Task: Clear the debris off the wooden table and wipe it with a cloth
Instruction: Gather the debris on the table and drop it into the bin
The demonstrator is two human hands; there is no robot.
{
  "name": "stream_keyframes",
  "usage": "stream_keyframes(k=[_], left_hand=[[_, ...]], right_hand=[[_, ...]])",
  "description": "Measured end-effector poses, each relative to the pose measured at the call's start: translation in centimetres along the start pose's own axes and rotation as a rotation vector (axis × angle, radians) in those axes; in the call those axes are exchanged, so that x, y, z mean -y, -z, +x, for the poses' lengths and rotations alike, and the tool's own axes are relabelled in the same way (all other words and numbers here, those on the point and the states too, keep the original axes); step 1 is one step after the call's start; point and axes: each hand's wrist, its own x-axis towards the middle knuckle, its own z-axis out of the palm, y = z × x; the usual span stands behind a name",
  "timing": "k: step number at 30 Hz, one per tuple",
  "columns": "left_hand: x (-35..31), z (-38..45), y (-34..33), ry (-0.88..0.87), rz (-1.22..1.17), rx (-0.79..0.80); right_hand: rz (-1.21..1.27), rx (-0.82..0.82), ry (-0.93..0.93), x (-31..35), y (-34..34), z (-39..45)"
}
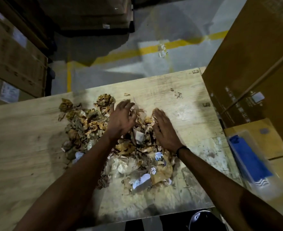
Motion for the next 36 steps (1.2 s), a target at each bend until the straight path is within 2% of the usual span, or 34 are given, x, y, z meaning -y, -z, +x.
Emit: stream_keyframes(k=[3, 7, 14, 17, 21, 23, 26, 29, 30, 32, 36], left_hand=[[2.4, 0.9, 0.9, 0.123, -0.049, -0.07], [5.2, 2.9, 1.3, 0.226, -0.085, 0.047], [6.3, 1.2, 1.0, 0.078, -0.005, 0.065], [6.4, -0.5, 1.8, 0.001, -0.048, 0.088], [8.6, -0.3, 4.2, -0.041, -0.187, -0.086], [11.3, 0.6, 5.5, 0.055, -0.263, -0.19], [16.2, 1.4, 6.3, 0.26, -0.331, -0.363], [20.2, 0.3, 5.9, 0.584, -0.309, -0.354], [21.3, -0.3, 5.3, 0.625, -0.313, -0.327], [22.0, -1.4, 4.2, 0.569, -0.39, -0.261], [19.6, -2.7, 3.1, 0.295, -0.587, -0.137]], right_hand=[[-0.044, -0.059, -0.059, -1.0, 1.4, 1.6], [-0.121, 0.008, -0.13, -1.6, 0.8, 3.2], [-0.114, 0.107, -0.033, 0.9, -3.2, 2.4], [-0.034, 0.059, -0.06, 1.9, -3.6, 3.1], [0.005, -0.019, -0.05, 3.8, -2.8, 6.1], [0.002, -0.025, -0.036, 5.2, -2.5, 8.3], [-0.005, 0.057, -0.052, 7.0, -3.3, 11.5], [-0.1, 0.188, -0.05, 7.8, -5.6, 14.1], [-0.144, 0.227, -0.049, 8.0, -6.5, 14.6], [-0.2, 0.28, -0.024, 8.3, -7.7, 14.7], [-0.224, 0.376, 0.1, 10.0, -8.4, 12.9]])
